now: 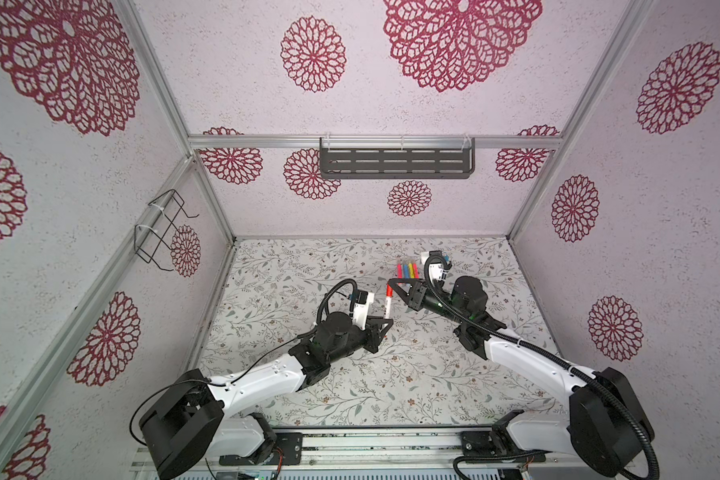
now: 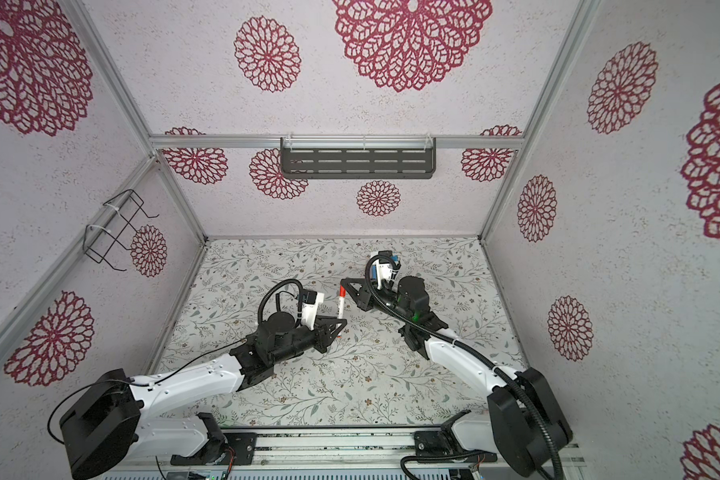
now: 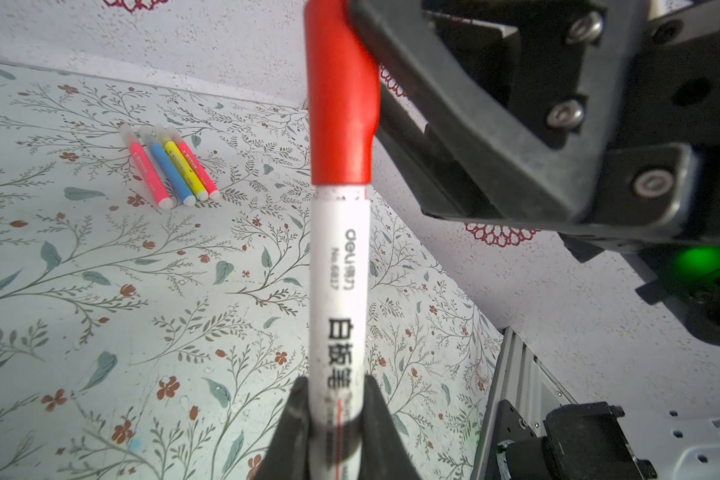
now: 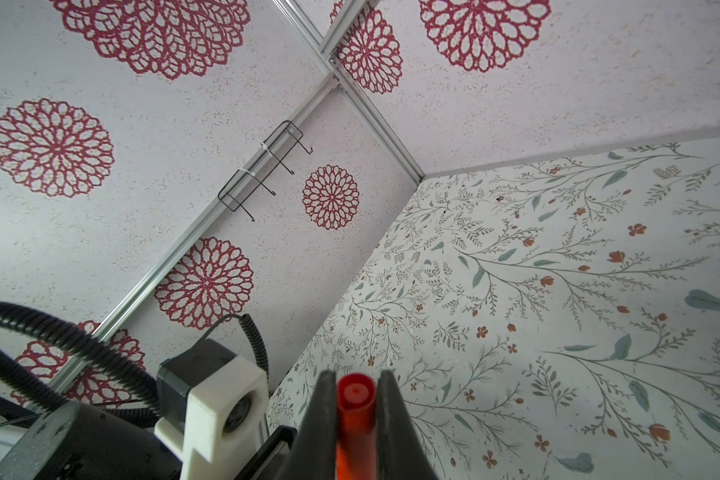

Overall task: Insert the pens into the pen caps
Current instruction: 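Press the red cap down onto the white marker tip with the right gripper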

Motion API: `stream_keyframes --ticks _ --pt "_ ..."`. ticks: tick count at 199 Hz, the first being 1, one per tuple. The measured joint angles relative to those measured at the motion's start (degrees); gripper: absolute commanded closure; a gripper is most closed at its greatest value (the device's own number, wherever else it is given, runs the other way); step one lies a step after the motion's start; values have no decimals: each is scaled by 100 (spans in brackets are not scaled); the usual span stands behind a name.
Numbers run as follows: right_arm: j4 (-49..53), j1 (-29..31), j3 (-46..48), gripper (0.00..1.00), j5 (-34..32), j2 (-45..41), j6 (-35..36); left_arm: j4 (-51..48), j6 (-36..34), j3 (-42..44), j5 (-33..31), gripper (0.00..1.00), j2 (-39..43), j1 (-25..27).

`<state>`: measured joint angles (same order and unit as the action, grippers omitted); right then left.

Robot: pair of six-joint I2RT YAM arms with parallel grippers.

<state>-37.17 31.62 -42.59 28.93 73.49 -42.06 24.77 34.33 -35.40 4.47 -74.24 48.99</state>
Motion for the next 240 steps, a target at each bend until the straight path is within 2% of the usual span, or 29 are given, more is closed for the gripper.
stream_keyframes --ticks 27,40,54,97,135,170,204,240 --pt "-402 42 201 69 131 -24 -9 0 -26 109 -17 100 133 15" --pt "-542 61 323 51 306 -28 -33 33 -26 118 -81 100 173 22" --pt "-551 85 439 45 463 -55 2 87 -26 118 -127 100 203 22" --pt "79 -120 129 44 656 -376 219 138 -28 118 -188 100 260 22" --pt "1239 -334 -1019 43 590 -444 667 142 -44 118 -199 100 260 22" --pt "2186 -328 -1993 44 693 -79 1121 153 -85 118 -70 100 260 22" --pt "2612 -278 -2105 46 935 345 1272 323 -114 118 197 100 260 22" --pt "2855 -210 -2105 54 1117 520 1375 361 -129 118 289 100 260 22"
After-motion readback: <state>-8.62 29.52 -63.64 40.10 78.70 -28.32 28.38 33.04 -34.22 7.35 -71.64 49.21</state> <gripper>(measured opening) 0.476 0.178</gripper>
